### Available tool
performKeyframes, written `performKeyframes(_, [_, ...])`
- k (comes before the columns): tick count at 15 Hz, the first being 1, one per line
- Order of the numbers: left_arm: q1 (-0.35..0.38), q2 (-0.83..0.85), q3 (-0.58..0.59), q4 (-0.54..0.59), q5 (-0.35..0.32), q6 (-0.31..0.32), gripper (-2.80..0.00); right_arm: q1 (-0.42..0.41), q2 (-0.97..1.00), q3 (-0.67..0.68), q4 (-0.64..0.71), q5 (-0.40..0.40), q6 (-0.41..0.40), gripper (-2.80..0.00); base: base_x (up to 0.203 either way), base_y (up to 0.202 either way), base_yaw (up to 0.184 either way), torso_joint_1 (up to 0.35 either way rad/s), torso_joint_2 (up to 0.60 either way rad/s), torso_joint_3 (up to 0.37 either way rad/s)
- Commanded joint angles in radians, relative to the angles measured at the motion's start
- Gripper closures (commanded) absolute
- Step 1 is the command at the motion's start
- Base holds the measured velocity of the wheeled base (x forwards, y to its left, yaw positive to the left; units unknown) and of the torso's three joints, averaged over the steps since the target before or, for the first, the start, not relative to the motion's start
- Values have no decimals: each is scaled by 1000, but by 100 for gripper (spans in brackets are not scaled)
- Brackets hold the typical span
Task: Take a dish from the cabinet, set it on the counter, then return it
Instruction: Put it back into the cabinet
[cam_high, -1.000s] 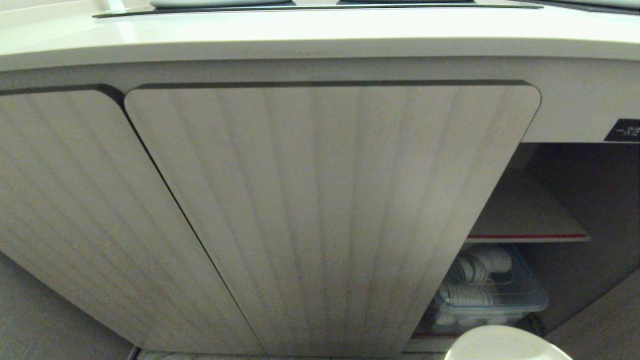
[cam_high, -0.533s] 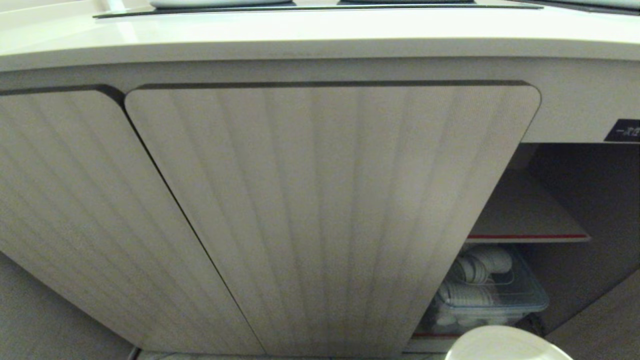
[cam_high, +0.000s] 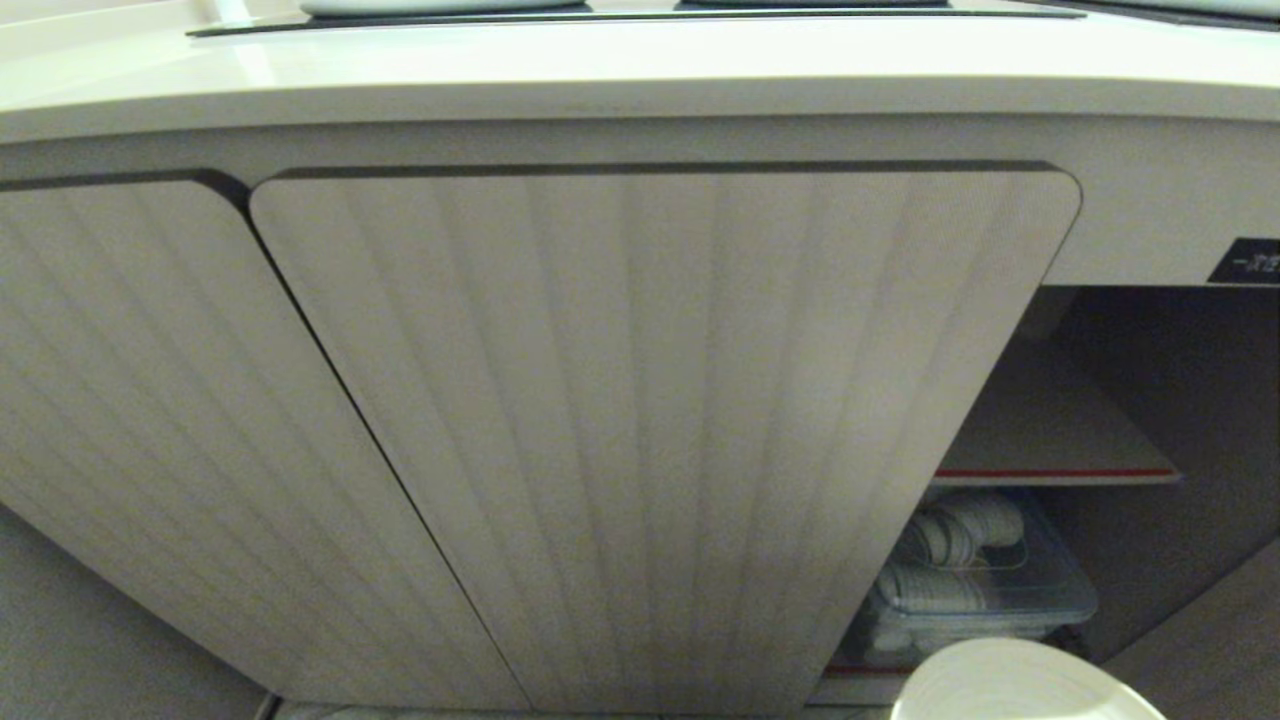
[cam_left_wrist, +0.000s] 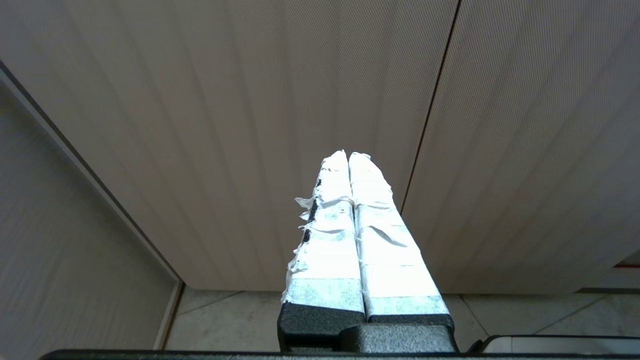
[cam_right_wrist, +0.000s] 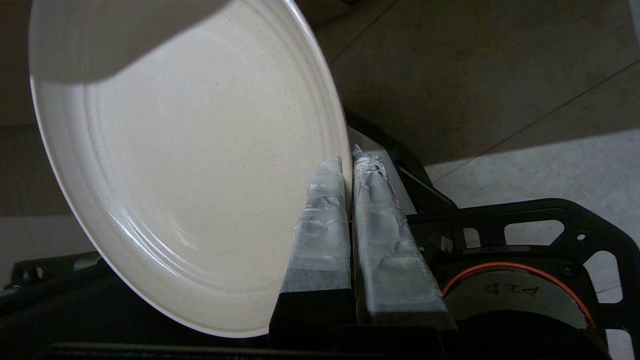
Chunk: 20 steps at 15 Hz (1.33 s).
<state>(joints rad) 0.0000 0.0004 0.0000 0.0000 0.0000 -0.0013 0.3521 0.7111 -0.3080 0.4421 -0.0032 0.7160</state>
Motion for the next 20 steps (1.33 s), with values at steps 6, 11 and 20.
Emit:
performKeyframes(6, [0,0,0,0,0,0,0,0,4,0,0,-4,51,0,0,0,0,0,0,0])
performKeyframes(11, [0,0,0,0,0,0,0,1,19,0,-28,-37,103,0,0,0,0,0,0,0])
performKeyframes(20, [0,0,0,0,0,0,0,-16,64,-20,-42,-77,137,0,0,0,0,0,0,0])
